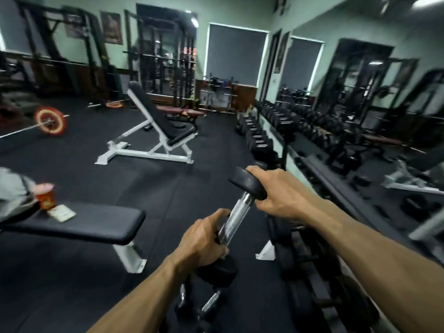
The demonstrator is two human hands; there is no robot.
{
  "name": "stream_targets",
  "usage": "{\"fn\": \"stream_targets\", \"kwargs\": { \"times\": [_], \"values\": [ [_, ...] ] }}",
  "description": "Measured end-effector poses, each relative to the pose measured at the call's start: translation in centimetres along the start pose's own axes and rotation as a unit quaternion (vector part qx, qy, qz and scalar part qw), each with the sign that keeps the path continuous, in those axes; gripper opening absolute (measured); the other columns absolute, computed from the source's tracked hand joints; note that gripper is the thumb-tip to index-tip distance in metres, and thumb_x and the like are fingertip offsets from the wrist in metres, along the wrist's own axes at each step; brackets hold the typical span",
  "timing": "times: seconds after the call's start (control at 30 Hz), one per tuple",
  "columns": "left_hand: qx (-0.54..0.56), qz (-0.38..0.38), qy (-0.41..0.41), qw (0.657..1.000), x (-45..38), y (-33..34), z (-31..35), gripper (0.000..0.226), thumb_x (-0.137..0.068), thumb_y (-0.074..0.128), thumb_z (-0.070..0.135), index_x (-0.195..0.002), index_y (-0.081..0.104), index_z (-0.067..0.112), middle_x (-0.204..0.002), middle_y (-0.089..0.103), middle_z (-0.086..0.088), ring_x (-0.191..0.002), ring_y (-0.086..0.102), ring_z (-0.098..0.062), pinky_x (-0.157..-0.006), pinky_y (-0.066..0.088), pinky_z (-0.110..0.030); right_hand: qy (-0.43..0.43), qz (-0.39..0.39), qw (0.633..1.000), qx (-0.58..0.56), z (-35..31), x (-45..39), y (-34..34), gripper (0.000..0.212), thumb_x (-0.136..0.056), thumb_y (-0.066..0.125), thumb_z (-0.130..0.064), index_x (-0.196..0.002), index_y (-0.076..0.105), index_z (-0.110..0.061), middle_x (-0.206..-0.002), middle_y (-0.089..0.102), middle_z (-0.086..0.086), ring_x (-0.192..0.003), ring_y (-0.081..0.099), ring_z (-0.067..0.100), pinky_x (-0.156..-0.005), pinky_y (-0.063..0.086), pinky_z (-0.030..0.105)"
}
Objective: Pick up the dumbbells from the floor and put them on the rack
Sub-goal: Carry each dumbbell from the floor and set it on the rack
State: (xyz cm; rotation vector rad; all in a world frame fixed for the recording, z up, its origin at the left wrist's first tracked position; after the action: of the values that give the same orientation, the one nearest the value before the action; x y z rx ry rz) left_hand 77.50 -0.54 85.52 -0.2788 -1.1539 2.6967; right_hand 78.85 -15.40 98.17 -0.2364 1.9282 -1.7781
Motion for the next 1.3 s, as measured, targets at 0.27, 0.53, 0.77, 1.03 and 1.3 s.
{"fn": "stream_targets", "kwargs": {
  "times": [0.27,0.53,0.77,1.03,1.3],
  "values": [
    [0.004,-0.111,0.079,0.991,-10.9,13.2,12.7,0.077,-0.06,0.074,0.023,-0.123,0.037,0.048,-0.082,0.069,0.009,-0.084,0.068,-0.016,-0.079,0.056,-0.041,0.132,-0.022,0.991,0.006,19.9,6.5,-1.7,0.058,-0.075,0.064,-0.032,-0.129,0.046,-0.025,-0.103,0.071,0.009,-0.094,0.066,0.035,-0.077,0.053,0.044],
    [-0.027,-0.231,0.134,0.963,-21.4,31.5,23.7,0.084,-0.057,0.077,0.025,-0.13,0.038,0.042,-0.096,0.067,0.008,-0.095,0.063,-0.022,-0.084,0.053,-0.039,0.264,-0.052,0.963,-0.025,41.1,15.5,1.2,0.056,-0.075,0.065,-0.034,-0.128,0.048,-0.025,-0.096,0.07,0.005,-0.088,0.064,0.031,-0.079,0.053,0.044],
    [-0.056,-0.324,0.159,0.931,-28.0,44.8,30.9,0.08,-0.063,0.079,0.02,-0.132,0.039,0.034,-0.108,0.063,0.002,-0.102,0.059,-0.023,-0.085,0.053,-0.041,0.346,-0.059,0.935,-0.047,55.4,22.5,4.1,0.055,-0.08,0.066,-0.029,-0.131,0.048,-0.02,-0.103,0.068,0.008,-0.097,0.062,0.032,-0.086,0.05,0.044],
    [-0.1,-0.384,0.149,0.906,-33.0,55.2,33.0,0.085,-0.069,0.079,0.017,-0.139,0.034,0.03,-0.115,0.065,-0.003,-0.109,0.058,-0.024,-0.09,0.052,-0.042,0.394,-0.096,0.911,-0.074,65.3,26.0,10.2,0.051,-0.081,0.065,-0.023,-0.129,0.047,-0.02,-0.098,0.066,0.006,-0.093,0.061,0.032,-0.083,0.05,0.041],
    [-0.144,-0.452,0.159,0.866,-36.2,59.2,33.4,0.083,-0.071,0.081,0.016,-0.141,0.039,0.029,-0.123,0.061,-0.003,-0.109,0.059,-0.022,-0.093,0.051,-0.038,0.455,-0.116,0.867,-0.168,70.3,28.7,15.1,0.058,-0.077,0.072,-0.022,-0.128,0.044,-0.029,-0.096,0.062,-0.004,-0.082,0.062,0.017,-0.067,0.045,0.027]
  ]
}}
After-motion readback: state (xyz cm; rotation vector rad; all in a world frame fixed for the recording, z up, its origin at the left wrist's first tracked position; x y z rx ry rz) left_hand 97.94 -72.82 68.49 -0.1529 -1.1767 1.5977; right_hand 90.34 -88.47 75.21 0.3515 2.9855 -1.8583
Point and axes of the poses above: each hand's wrist, its own x-axis away from the middle knuckle, its own y-axis out of the palm, z = x × y, the point moved 6 cm from there along -x, towards the middle knuckle
